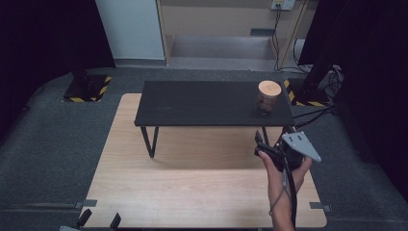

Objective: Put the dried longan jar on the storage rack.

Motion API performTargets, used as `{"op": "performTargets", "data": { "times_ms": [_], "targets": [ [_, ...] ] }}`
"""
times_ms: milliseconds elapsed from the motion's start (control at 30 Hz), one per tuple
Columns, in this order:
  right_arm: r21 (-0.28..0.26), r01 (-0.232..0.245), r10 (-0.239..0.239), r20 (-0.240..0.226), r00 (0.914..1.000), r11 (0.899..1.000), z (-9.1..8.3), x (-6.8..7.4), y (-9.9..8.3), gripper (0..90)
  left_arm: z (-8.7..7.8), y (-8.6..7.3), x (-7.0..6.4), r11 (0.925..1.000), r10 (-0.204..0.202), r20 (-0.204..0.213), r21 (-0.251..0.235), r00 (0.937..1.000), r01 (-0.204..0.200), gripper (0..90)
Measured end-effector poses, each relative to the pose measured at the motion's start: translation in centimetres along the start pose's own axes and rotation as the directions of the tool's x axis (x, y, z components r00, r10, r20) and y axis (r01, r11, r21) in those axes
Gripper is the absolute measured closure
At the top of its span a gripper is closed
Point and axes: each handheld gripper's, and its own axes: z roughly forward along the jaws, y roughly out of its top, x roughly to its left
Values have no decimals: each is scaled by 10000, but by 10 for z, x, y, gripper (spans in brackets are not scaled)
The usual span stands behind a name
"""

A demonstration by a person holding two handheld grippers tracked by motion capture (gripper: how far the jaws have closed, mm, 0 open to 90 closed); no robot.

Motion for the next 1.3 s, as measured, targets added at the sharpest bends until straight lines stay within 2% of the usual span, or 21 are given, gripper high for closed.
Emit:
{"op": "performTargets", "data": {
  "times_ms": [233,433,733,867,1200,1300],
  "targets": [
    [-189,2,3,289,9996,9998,-36,10,-31,18,7,5,-3,9997,225,132,-8,9997,-225,16],
    [4,-49,49,235,9997,10000,-55,13,-52,18,12,9,-2,9992,382,172,-155,9991,-379,17],
    [-80,-184,187,396,9990,9998,-73,17,-83,16,22,17,3,9989,389,69,-264,9992,-387,17],
    [-267,-406,415,367,9985,9988,-79,19,-99,17,28,21,4,9985,464,34,-308,9989,-463,18],
    [-308,-809,825,542,9951,9962,-93,23,-132,17,46,30,6,9979,580,-6,-285,9983,-580,16],
    [-362,-993,1015,632,9928,9944,-96,23,-139,16,53,33,8,9978,644,-1,-122,9979,-644,13]
  ]
}}
